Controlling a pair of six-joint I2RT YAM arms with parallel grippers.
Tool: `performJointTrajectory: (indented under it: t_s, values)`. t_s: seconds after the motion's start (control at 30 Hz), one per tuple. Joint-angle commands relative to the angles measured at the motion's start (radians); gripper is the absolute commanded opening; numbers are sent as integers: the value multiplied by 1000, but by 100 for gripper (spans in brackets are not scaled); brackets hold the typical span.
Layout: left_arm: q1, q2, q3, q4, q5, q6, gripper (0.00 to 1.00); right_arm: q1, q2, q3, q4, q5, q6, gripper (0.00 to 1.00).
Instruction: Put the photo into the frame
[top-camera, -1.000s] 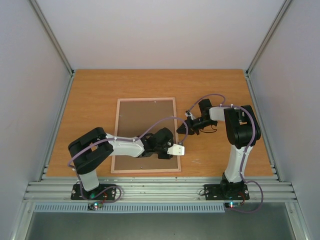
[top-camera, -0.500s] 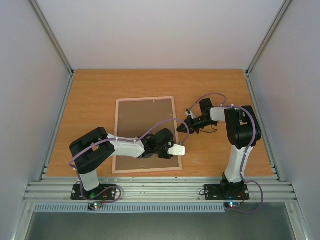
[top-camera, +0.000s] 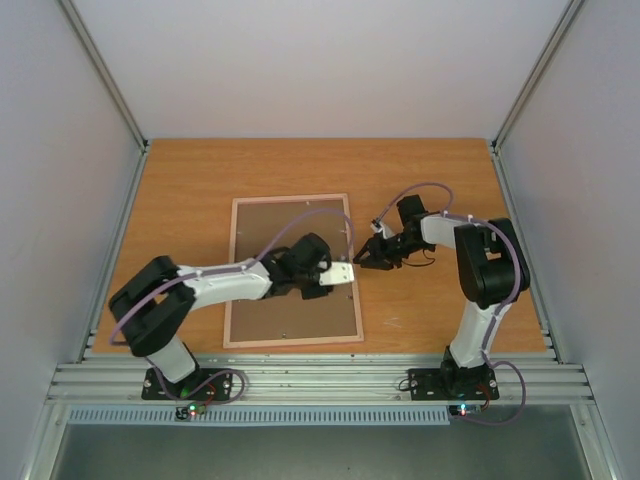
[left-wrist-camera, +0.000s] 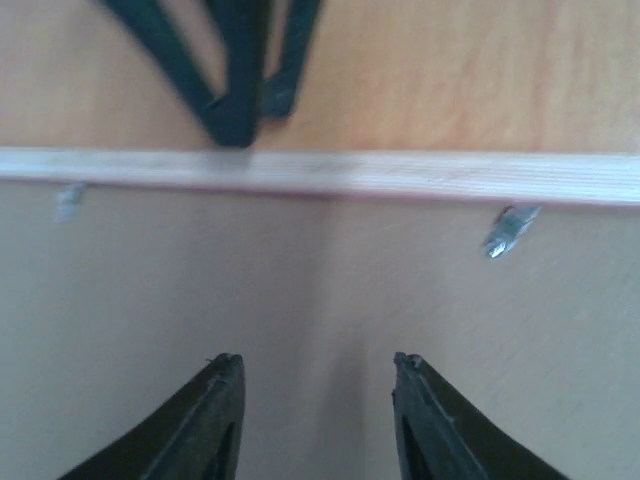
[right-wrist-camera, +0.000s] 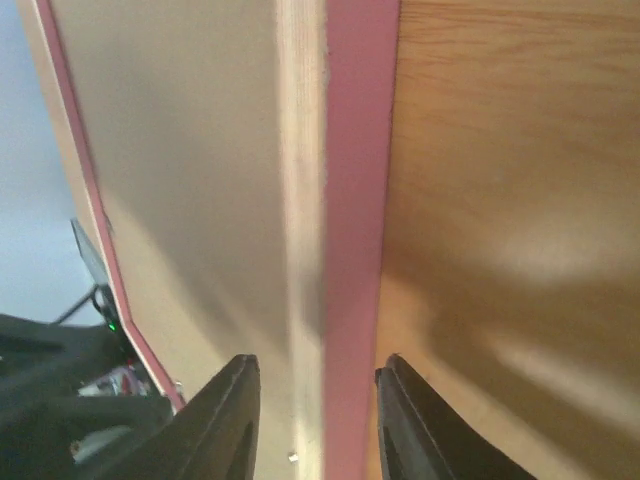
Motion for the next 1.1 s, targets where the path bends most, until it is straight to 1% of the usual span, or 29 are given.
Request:
performJointTrajectory:
  t_s: [0.0, 0.07, 0.13, 0.23, 0.33, 0.43, 0.5, 0.63, 0.7, 0.77, 0.8, 0.87, 0.97, 1.07]
  values:
    - [82, -154, 34, -165, 24, -48, 46, 7, -157, -9, -71, 64, -60, 41]
    - [105, -205, 31, -209, 20, -44, 51, 9, -207, -12, -111, 85, -97, 47]
    - [130, -255, 26, -252, 20, -42, 58, 10, -240, -7, -165, 116, -146, 50]
    - [176, -296, 34, -315, 33, -71, 69, 20, -273, 6, -254, 166, -223, 52]
    - [193, -321, 45, -379, 59, -85, 73, 33, -299, 17, -319, 215, -298, 53]
    - [194, -364, -10, -324, 53, -74, 78, 61, -331, 19, -350, 284, -384, 53]
    - [194, -408, -76, -268, 74, -25, 84, 85, -351, 22, -351, 318, -454, 53]
    - [195, -493, -197, -191, 100, 63, 92, 121, -344, 79, -414, 316, -659, 55]
    - [201, -517, -211, -203, 103, 63, 94, 163, -353, 104, -458, 332, -781, 56]
    - [228, -528, -182, -247, 105, 27, 94, 223, -369, 112, -509, 368, -871, 59]
    - [245, -531, -162, -284, 109, -14, 94, 257, -376, 112, -521, 389, -900, 60]
    - [290, -535, -117, -372, 111, -78, 94, 315, -387, 109, -535, 425, -927, 62]
    - [364, -562, -70, -515, 113, -158, 93, 376, -387, 112, -538, 443, -925, 64]
    - [446, -607, -54, -665, 105, -186, 91, 420, -372, 113, -541, 461, -946, 64]
